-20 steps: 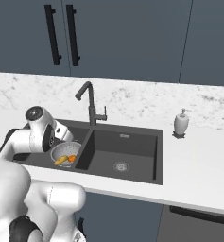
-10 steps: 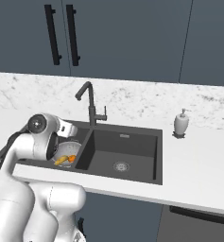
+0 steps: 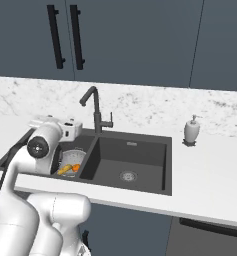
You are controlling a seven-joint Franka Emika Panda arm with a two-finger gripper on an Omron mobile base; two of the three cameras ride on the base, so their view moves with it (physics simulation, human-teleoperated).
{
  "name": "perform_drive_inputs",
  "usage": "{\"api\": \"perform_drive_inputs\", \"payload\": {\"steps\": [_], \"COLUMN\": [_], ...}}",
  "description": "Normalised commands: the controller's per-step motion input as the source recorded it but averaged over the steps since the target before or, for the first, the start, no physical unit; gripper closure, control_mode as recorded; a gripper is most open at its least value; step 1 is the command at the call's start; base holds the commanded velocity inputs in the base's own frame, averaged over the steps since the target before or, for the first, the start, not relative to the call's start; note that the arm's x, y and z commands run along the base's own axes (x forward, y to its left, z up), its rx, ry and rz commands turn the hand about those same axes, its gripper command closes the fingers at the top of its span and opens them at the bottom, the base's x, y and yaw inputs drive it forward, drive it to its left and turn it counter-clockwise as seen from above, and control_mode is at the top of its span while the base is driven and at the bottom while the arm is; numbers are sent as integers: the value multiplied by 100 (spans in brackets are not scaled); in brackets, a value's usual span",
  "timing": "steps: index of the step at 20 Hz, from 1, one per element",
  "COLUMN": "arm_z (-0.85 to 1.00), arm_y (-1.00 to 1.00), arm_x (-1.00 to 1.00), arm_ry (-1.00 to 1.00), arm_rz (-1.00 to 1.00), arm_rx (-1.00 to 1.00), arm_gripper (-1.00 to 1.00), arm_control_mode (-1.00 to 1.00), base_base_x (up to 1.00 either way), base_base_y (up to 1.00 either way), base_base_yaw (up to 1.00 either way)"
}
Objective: Put the colander in the sink, put the banana, tangerine in the colander, and turn on the sink faucet and pour water over the colander.
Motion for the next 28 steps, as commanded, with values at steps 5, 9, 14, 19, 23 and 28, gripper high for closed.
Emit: {"api": "perform_drive_inputs", "payload": {"steps": [5,9,14,19,23,28], "arm_z": [46,22,0,8,1,0], "arm_y": [0,-13,-10,-8,-16,-10], "arm_x": [-6,0,0,0,0,0], "arm_ry": [-19,0,0,0,0,-1], "arm_rz": [-2,-14,-22,-6,0,0], "arm_rx": [0,-1,-6,-3,-4,-9], "arm_gripper": [-100,-100,-100,-100,-100,-100], "arm_control_mode": [-100,-100,-100,-100,-100,-100], "base_base_x": [0,0,0,0,0,0], "base_base_y": [0,0,0,0,0,0], "base_base_yaw": [0,0,0,0,0,0]}}
